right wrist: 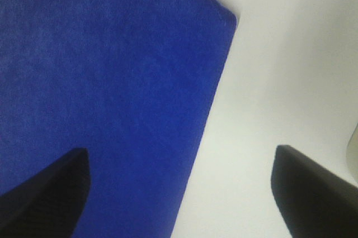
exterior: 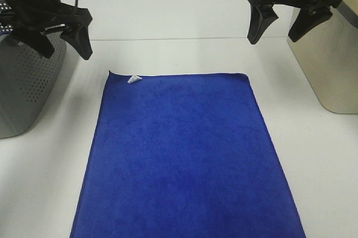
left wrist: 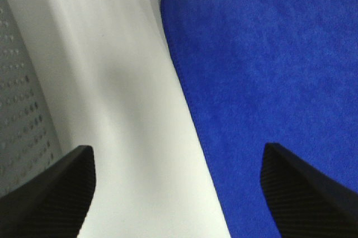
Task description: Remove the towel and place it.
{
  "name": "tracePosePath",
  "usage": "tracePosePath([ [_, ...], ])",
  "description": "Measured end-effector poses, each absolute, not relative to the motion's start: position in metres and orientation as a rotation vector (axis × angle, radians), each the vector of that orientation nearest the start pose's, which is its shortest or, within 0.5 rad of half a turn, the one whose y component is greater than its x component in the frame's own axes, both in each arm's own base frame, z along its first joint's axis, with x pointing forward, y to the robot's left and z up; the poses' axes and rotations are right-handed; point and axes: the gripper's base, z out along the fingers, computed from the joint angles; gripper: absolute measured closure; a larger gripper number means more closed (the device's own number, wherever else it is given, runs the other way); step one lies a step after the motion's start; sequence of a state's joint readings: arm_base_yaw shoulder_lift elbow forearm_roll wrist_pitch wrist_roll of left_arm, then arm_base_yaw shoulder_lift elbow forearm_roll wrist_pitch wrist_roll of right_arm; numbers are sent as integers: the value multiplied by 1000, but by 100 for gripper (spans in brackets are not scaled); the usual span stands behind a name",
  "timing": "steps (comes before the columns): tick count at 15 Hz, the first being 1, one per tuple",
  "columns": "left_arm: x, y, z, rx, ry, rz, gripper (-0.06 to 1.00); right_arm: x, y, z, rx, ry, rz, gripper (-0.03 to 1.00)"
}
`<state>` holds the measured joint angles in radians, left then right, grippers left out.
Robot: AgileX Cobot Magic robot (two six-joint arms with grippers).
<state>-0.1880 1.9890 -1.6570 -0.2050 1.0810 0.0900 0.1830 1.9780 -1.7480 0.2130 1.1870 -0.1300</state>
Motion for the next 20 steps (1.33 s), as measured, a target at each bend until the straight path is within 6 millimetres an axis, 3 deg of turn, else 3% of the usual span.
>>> tracePosePath([
  [3,438,-102,218,276,2901,-308,18,434,99,258,-385,2859,320,12],
  [5,453,-109,219,283,2883,-315,18,439,103,254,-397,2848,362,12],
  [11,463,-128,193,336,2951,-313,18,449,106,219,-423,2898,391,13],
  [20,479,-136,143,309,2992,-357,18,467,109,168,-410,2897,372,14],
])
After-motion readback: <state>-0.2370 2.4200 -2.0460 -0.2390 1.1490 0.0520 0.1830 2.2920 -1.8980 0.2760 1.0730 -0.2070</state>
